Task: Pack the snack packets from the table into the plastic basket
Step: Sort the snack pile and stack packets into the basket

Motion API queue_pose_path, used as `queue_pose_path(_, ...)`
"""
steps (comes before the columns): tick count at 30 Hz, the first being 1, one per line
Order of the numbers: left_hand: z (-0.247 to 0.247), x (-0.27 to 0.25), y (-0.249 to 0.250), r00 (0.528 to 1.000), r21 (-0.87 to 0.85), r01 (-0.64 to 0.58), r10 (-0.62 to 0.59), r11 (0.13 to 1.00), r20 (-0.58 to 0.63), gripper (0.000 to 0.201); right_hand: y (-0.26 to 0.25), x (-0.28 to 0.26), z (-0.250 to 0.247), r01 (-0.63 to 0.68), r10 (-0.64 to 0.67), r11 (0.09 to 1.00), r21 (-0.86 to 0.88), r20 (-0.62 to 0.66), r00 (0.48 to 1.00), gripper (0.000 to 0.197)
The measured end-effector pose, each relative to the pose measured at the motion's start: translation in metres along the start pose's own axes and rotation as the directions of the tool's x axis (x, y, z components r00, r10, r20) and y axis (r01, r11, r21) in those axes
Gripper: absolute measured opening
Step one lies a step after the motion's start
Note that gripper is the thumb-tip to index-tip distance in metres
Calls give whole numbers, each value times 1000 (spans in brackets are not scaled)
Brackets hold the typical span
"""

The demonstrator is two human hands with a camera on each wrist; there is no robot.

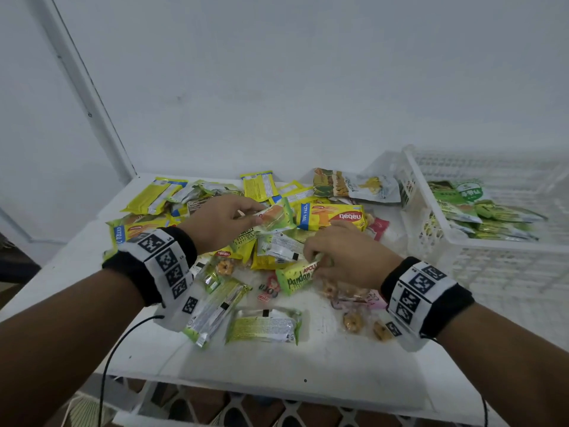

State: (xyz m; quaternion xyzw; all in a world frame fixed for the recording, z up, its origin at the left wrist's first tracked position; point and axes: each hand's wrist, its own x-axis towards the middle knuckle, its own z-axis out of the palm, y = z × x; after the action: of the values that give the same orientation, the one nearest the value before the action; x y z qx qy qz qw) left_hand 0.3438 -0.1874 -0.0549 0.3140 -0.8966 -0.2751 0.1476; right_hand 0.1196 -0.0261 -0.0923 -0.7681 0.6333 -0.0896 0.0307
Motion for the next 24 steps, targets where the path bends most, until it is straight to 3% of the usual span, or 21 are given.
queue_pose_path(6,-6,3,1,1000,18,-13,13,1000,0,32,2,-7,-19,-59,75,991,120,-134,988,34)
queue_pose_path(10,-13,6,13,998,-11,-61,61,998,32,44,2,-19,-39,-203,220,973,108,-179,959,37)
queue_pose_path(15,-11,23,25,991,26,-127,126,992,39,25,0,-43,-63,-330,356,934,137,-284,890,33)
queue_pose_path(20,5,37,48,984,-91,-169,174,981,49,17,9,-70,-75,-413,464,886,212,-398,791,29)
queue_pose_path(24,20,49,71,975,-86,-211,216,974,50,10,27,-85,-81,-443,509,861,250,-403,761,29)
